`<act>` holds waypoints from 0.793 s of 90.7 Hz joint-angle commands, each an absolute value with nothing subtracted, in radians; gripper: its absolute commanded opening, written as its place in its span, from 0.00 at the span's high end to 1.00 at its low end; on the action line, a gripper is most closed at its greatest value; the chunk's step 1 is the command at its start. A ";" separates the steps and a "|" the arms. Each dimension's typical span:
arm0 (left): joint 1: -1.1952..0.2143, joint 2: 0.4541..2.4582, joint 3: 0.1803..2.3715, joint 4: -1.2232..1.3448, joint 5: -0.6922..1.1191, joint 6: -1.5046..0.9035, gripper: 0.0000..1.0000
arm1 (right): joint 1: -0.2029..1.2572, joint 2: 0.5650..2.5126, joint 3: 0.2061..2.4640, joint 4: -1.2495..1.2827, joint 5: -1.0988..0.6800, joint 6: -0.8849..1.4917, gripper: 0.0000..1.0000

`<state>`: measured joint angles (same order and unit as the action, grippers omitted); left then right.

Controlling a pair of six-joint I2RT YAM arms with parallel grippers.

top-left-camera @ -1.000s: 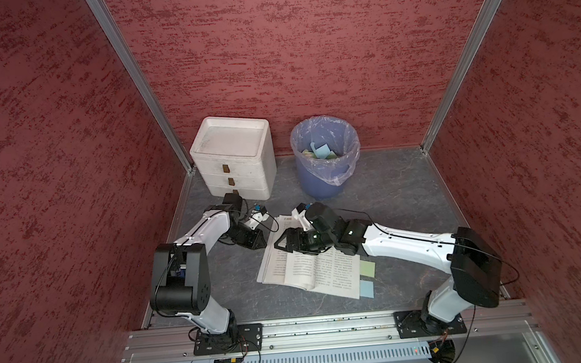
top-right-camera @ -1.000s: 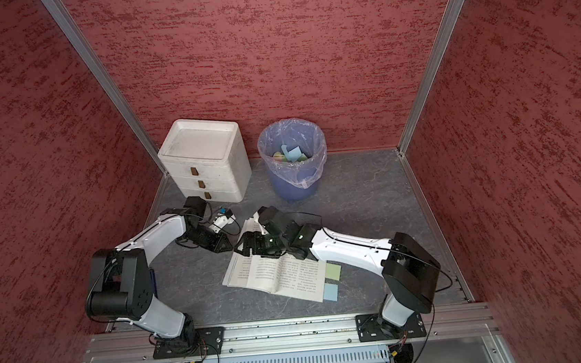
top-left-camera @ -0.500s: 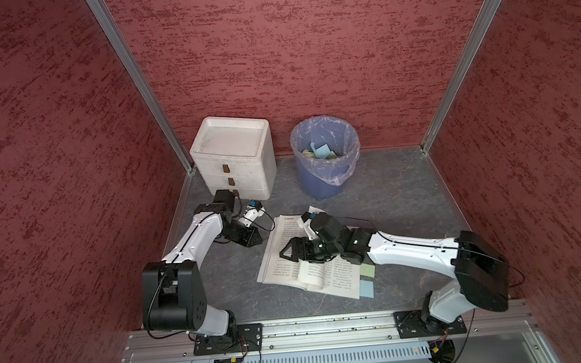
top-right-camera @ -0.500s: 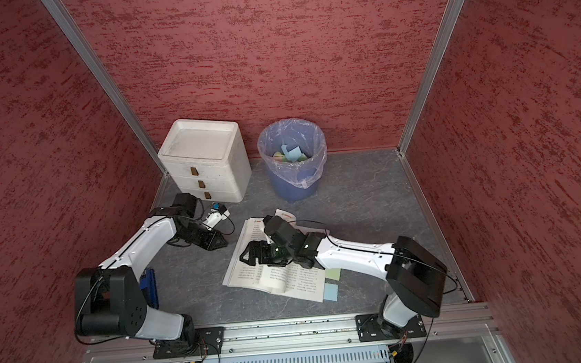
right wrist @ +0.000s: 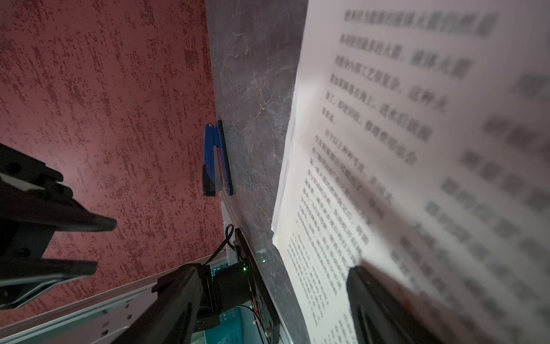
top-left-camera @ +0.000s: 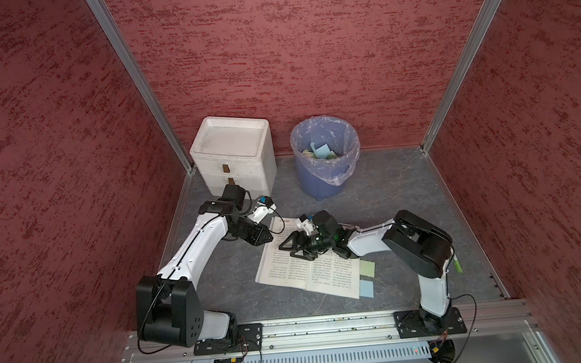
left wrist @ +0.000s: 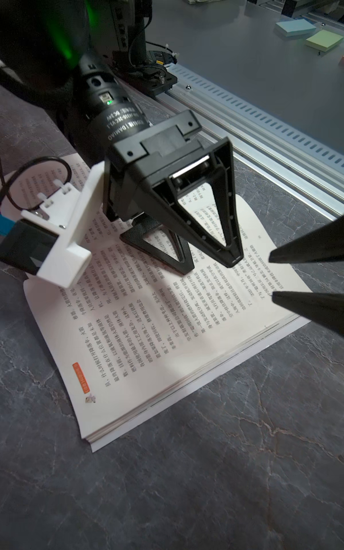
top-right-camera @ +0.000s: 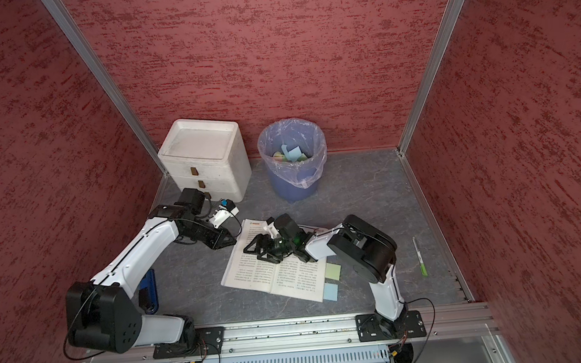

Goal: Peel off the used sticky note
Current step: Turn the page of the book at the center of the board.

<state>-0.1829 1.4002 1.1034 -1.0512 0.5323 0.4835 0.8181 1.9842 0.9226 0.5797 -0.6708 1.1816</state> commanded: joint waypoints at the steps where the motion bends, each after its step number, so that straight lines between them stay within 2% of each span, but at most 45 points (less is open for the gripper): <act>1: -0.177 1.374 1.090 -1.070 0.550 0.485 0.80 | 0.805 1.990 0.977 0.711 -0.732 1.223 0.22; 8: -0.184 1.381 1.069 -1.055 0.545 0.482 0.80 | 0.803 1.927 0.974 0.626 -0.702 1.188 0.22; 11: -0.190 1.392 1.058 -1.045 0.536 0.479 0.80 | 0.802 1.884 0.968 0.513 -0.670 1.145 0.20; 24: -0.207 1.459 0.999 -0.958 0.454 0.479 0.81 | 0.802 1.557 0.900 0.077 -0.494 0.972 0.08; 40: -0.216 1.547 0.951 -0.870 0.406 0.480 0.82 | 0.784 1.202 0.757 -0.388 -0.219 0.963 0.04; 57: -0.235 1.603 0.931 -0.816 0.397 0.469 0.83 | 0.747 0.959 0.585 -0.585 -0.131 1.012 0.04; 72: -0.259 1.638 0.919 -0.790 0.378 0.463 0.84 | 0.733 0.874 0.496 -0.599 -0.131 1.044 0.04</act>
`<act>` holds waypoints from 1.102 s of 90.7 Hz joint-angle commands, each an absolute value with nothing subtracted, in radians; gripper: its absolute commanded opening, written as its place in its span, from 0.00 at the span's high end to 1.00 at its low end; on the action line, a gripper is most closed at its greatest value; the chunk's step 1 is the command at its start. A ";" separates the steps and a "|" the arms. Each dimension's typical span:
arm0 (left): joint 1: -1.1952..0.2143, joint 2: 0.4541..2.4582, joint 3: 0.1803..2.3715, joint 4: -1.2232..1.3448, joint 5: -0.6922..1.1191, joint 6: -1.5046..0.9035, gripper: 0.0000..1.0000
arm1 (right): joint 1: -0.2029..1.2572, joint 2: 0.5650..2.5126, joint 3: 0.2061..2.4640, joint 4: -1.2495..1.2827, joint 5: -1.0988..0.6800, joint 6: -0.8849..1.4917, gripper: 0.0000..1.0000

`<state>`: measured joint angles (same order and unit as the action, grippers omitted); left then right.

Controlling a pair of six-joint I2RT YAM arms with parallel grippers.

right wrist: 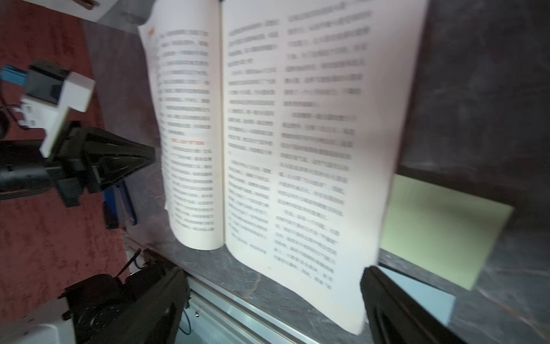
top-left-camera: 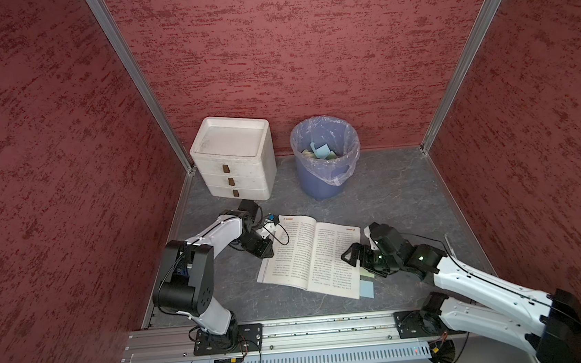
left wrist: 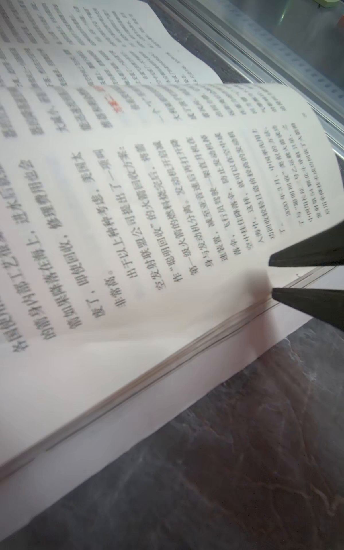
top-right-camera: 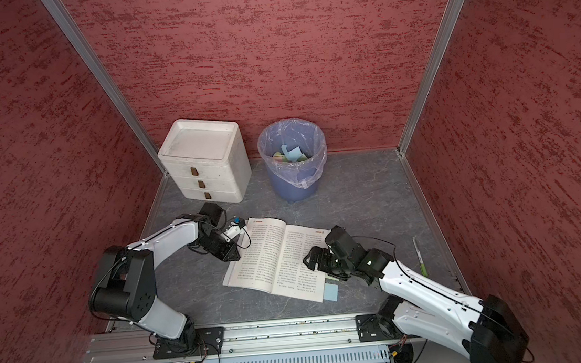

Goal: Peel off the used sticky note
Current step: Turn the page of the book at the center of the board.

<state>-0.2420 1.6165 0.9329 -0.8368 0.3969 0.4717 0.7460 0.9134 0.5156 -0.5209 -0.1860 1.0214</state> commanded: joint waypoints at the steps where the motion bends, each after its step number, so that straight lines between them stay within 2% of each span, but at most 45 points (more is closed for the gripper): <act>1: -0.261 1.640 0.919 -0.788 0.376 0.462 0.84 | 0.733 0.873 0.494 -0.597 -0.132 1.044 0.04; 53: -0.291 1.663 0.910 -0.770 0.357 0.457 0.85 | 0.733 1.137 0.507 -0.338 -0.227 1.000 0.07; 100: -0.310 1.678 0.908 -0.757 0.344 0.457 0.85 | 0.733 1.208 0.546 -0.234 -0.318 0.974 0.09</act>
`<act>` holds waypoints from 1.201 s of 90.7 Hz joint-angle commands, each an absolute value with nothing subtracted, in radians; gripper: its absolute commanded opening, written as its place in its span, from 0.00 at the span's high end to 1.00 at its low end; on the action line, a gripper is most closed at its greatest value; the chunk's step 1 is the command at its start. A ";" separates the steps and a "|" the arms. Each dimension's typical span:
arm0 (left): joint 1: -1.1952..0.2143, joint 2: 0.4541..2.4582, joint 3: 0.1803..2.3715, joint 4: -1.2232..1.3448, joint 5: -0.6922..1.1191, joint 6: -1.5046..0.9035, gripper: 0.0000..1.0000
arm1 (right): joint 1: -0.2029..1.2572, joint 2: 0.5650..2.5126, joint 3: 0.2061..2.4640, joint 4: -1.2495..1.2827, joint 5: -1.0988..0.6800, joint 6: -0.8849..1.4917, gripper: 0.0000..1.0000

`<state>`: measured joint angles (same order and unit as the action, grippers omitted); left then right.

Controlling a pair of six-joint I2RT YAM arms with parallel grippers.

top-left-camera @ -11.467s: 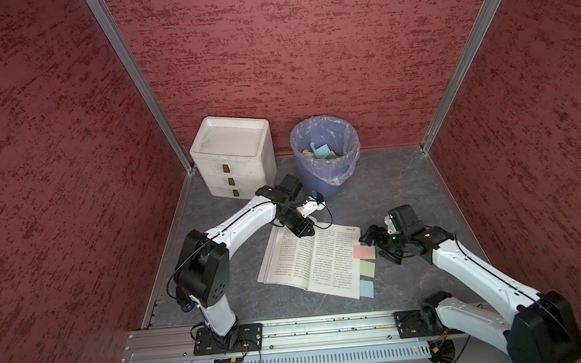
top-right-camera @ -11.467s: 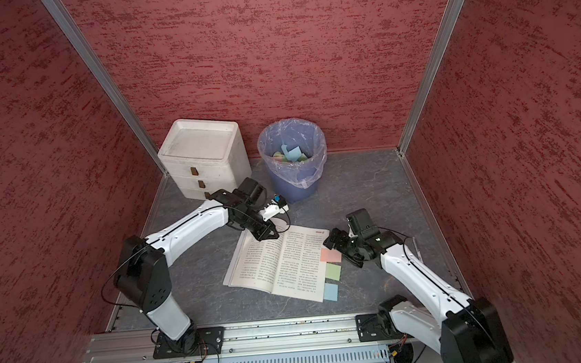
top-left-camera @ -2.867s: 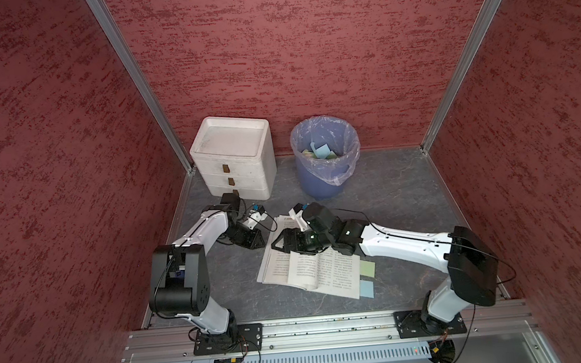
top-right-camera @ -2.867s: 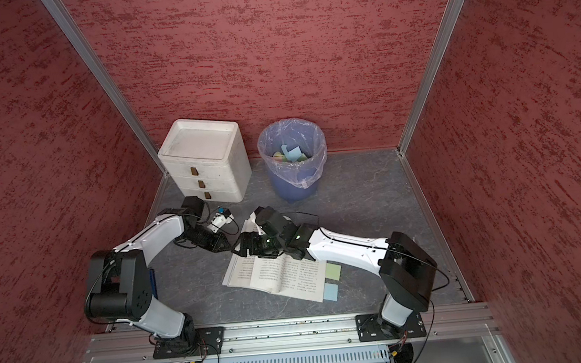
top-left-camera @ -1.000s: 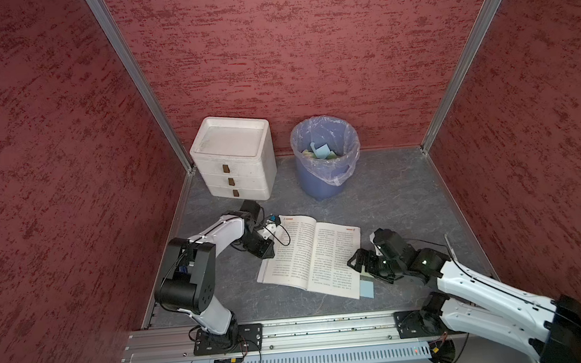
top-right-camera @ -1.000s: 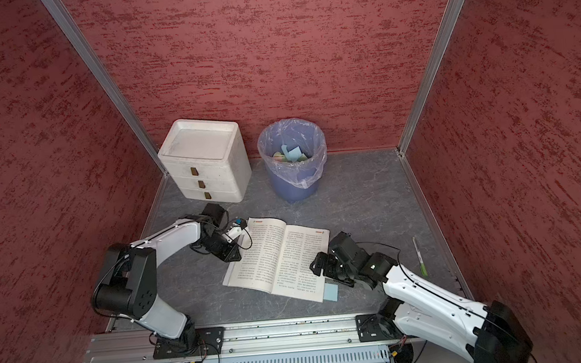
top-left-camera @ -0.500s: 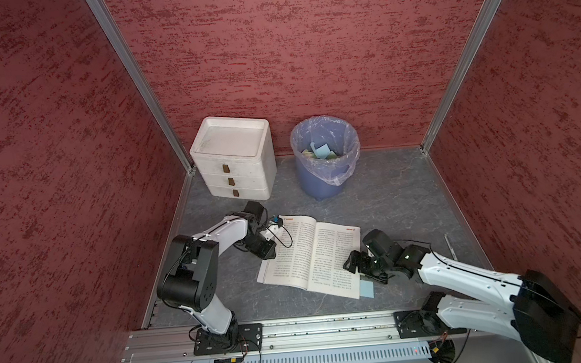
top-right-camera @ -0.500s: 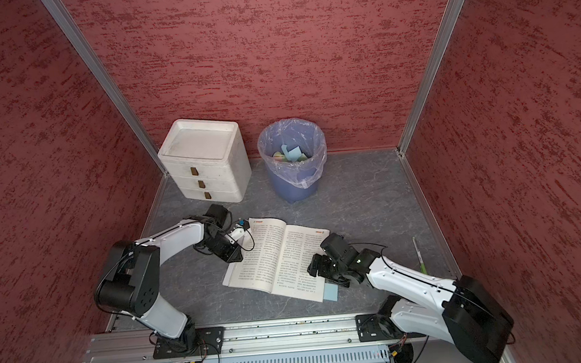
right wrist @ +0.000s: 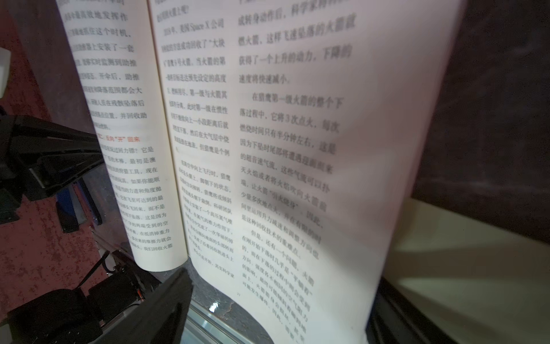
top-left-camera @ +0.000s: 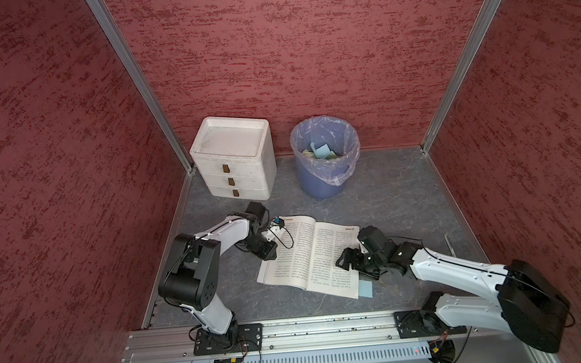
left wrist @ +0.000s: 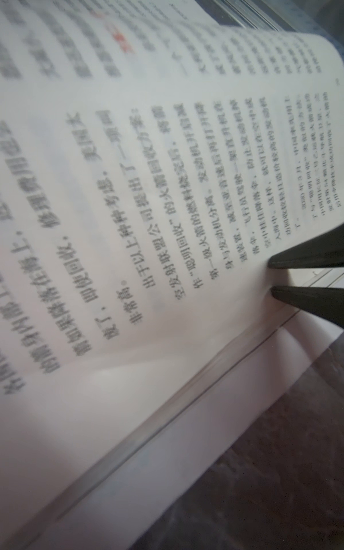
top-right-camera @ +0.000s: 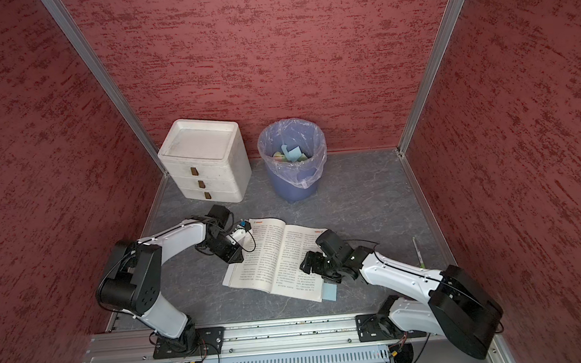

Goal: Peel off the used sticky note
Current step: Turn the page of the book at the center of the board.

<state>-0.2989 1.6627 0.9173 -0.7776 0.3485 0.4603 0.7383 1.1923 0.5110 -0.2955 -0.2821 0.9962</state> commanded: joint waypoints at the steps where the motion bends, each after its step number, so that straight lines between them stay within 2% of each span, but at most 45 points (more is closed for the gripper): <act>1: -0.310 1.678 0.908 -0.757 0.343 0.457 0.85 | 0.733 1.212 0.547 -0.231 -0.322 0.974 0.09; 35: -0.311 1.674 0.915 -0.763 0.344 0.457 0.85 | 0.736 1.348 0.593 -0.124 -0.371 0.965 0.11; 56: -0.295 1.661 0.919 -0.778 0.388 0.457 0.85 | 0.800 1.396 0.768 -0.153 -0.380 0.915 0.11; 97: -0.104 1.565 0.939 -0.880 0.459 0.521 0.85 | 0.922 1.687 1.079 -0.119 -0.418 0.900 0.11; 109: -0.046 1.512 0.943 -0.913 0.455 0.557 0.85 | 0.940 1.767 1.162 -0.103 -0.446 0.896 0.08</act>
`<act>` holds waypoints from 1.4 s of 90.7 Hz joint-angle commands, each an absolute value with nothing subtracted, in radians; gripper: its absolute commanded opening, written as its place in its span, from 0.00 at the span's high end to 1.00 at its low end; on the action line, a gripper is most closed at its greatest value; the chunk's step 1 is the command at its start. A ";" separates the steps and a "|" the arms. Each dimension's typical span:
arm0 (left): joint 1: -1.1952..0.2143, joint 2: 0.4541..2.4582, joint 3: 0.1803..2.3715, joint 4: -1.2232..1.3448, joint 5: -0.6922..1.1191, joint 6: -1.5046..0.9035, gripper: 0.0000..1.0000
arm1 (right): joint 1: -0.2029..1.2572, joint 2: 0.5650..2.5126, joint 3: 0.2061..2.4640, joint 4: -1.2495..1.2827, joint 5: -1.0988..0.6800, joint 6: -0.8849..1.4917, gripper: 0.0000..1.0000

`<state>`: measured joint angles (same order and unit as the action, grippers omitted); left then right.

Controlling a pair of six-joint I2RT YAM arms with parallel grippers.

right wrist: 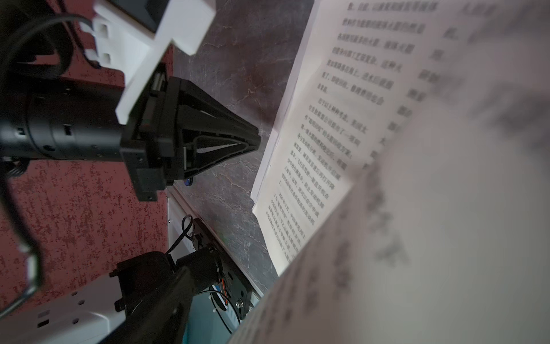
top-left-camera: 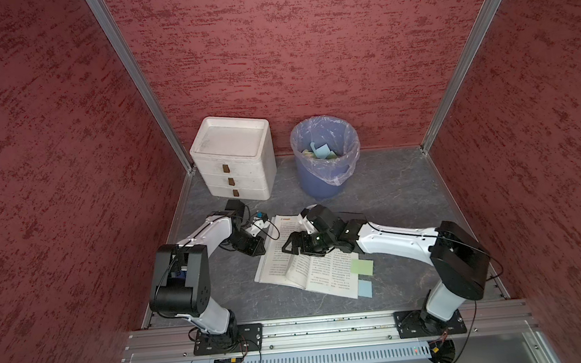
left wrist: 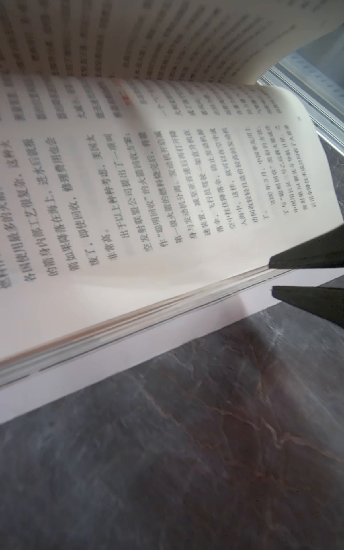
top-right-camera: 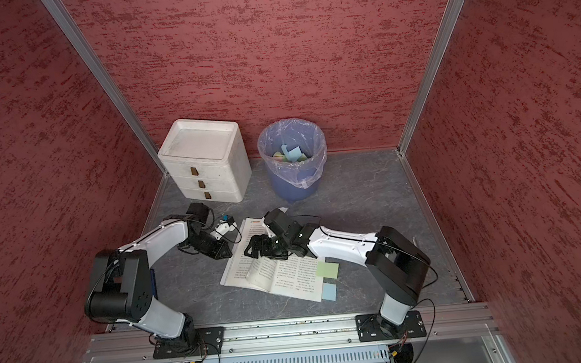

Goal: Peel off the used sticky note
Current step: Turn the page of the book at the center of the board, then tear off the note from the book.

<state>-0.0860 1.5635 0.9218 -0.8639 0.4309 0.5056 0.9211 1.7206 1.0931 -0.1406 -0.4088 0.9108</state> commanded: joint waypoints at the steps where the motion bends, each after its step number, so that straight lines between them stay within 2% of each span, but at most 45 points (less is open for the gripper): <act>1: -0.040 1.508 0.944 -0.917 0.457 0.560 0.85 | 0.940 1.774 1.166 -0.101 -0.450 0.896 0.08; 20: 0.013 1.455 0.975 -0.987 0.470 0.596 0.85 | 0.940 1.842 1.223 -0.062 -0.500 0.903 0.02; 34: 0.012 1.433 1.006 -1.011 0.484 0.590 0.85 | 0.940 1.861 1.273 -0.054 -0.533 0.893 0.01; 50: 0.004 1.424 1.033 -1.028 0.485 0.582 0.85 | 0.922 1.850 1.211 0.072 -0.556 0.961 0.02; 64: -0.029 1.420 1.061 -1.049 0.483 0.559 0.85 | 0.897 1.812 1.167 0.081 -0.541 0.972 0.02; 75: -0.112 1.395 1.084 -1.058 0.477 0.527 0.85 | 0.869 1.663 1.092 -0.006 -0.460 0.928 0.01; 100: -0.376 1.478 1.202 -1.039 0.471 0.441 0.85 | 0.760 1.208 0.869 -0.588 -0.139 0.868 0.02; 112: -0.484 1.559 1.255 -0.992 0.449 0.428 0.85 | 0.695 1.020 0.737 -0.754 -0.081 0.910 0.04; 127: -0.607 1.662 1.316 -0.924 0.425 0.422 0.85 | 0.641 0.858 0.594 -0.827 -0.077 0.975 0.07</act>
<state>-0.5461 1.6058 1.2678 -0.9844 0.4442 0.4377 0.6674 0.9394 0.6636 -0.6888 -0.1383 0.9237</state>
